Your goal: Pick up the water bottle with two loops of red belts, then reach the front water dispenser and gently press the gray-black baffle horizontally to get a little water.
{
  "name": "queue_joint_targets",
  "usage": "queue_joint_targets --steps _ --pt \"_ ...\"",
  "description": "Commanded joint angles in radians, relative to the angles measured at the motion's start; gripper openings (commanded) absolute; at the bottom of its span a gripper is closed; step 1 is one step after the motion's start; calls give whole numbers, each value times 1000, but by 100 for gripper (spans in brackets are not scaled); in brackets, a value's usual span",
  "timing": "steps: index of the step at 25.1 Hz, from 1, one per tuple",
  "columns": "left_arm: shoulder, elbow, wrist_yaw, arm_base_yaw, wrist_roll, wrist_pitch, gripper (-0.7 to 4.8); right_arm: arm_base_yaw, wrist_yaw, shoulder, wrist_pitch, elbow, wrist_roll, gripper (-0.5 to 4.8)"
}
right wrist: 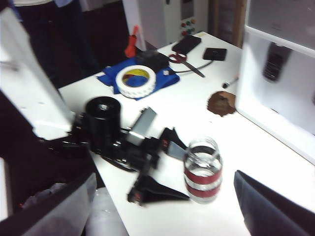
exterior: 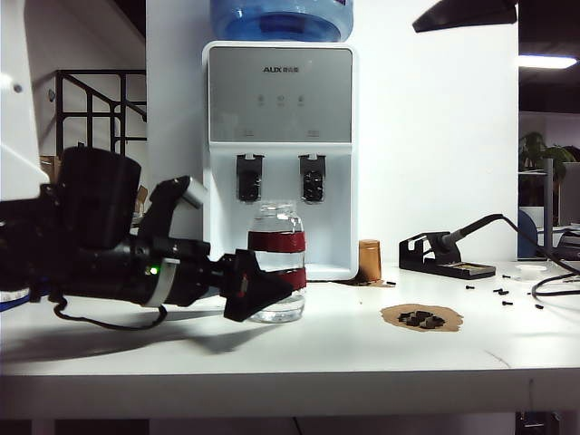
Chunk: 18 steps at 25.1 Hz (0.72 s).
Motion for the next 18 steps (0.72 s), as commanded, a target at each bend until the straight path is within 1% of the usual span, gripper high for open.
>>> queue_joint_targets --steps 1,5,7,11,18 --pt "34 38 -21 2 4 -4 479 2 -26 -1 17 5 -3 479" --pt "50 79 -25 1 3 -29 479 1 15 4 25 5 -3 479" --pt "50 85 -24 -5 3 -29 479 1 0 9 21 5 -3 479" --pt "51 103 -26 -25 3 -35 479 2 -99 22 14 5 1 479" --pt "51 115 -31 -54 3 -61 479 2 -99 30 13 5 2 479"
